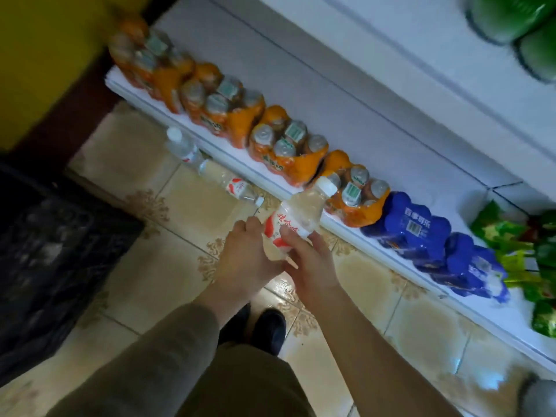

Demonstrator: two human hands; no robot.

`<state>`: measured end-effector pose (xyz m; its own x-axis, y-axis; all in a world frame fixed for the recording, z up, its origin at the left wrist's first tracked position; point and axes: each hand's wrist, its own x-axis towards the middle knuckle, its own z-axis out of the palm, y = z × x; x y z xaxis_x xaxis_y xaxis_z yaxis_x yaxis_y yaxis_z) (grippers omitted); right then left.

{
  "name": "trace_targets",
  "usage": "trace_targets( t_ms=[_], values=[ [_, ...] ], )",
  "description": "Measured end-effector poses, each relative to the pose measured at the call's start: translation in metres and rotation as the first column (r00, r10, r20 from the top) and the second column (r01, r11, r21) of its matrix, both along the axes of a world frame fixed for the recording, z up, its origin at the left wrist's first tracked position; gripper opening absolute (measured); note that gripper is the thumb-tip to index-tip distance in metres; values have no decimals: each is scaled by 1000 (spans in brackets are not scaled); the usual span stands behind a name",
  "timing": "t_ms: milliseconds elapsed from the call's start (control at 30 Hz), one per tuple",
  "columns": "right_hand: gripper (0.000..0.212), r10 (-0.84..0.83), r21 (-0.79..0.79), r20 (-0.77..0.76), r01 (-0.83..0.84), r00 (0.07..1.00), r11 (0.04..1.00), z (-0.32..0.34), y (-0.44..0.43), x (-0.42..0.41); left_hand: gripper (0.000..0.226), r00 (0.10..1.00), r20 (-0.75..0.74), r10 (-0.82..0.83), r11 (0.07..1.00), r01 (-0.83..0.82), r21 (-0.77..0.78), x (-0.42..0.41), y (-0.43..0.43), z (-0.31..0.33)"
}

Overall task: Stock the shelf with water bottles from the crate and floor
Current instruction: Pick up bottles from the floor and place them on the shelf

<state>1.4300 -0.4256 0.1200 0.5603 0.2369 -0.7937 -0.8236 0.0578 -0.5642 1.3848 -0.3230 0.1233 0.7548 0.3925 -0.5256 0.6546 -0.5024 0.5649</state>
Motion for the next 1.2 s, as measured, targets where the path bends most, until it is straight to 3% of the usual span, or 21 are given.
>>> trace_targets(
  t_ms=[100,300,367,433,533,633,767,900,1000,1200],
  values=[
    [43,143,-20,107,-142,984,990,50,21,8,57,999,29,46,999,-47,24,-2,19,42],
    [46,291,-30,255,-293,922,956,123,67,18,60,979,148,138,985,-151,81,-1,60,108],
    [35,321,-41,310,-324,895,945,139,86,17,67,970,169,172,981,-184,58,1,77,129],
    [30,324,-64,340,-322,883,945,152,106,19,68,957,194,215,976,-220,1,4,96,148],
    [56,331,-97,338,-318,881,943,172,134,29,70,944,229,236,968,-210,-134,7,129,165],
    [28,306,-75,337,-299,890,951,193,152,47,63,930,259,262,924,-165,-345,13,167,184],
    [31,252,-23,303,-257,919,966,224,180,66,36,962,129,240,776,-110,-621,26,209,213],
    [39,265,-73,300,-254,917,964,244,203,79,66,965,138,223,745,-77,-662,43,236,227],
    [43,261,-87,309,-246,914,965,247,214,88,72,963,146,227,721,-66,-690,54,249,229],
    [46,303,-114,347,-281,888,953,258,227,117,46,940,197,280,685,-52,-727,78,264,226]
  ],
)
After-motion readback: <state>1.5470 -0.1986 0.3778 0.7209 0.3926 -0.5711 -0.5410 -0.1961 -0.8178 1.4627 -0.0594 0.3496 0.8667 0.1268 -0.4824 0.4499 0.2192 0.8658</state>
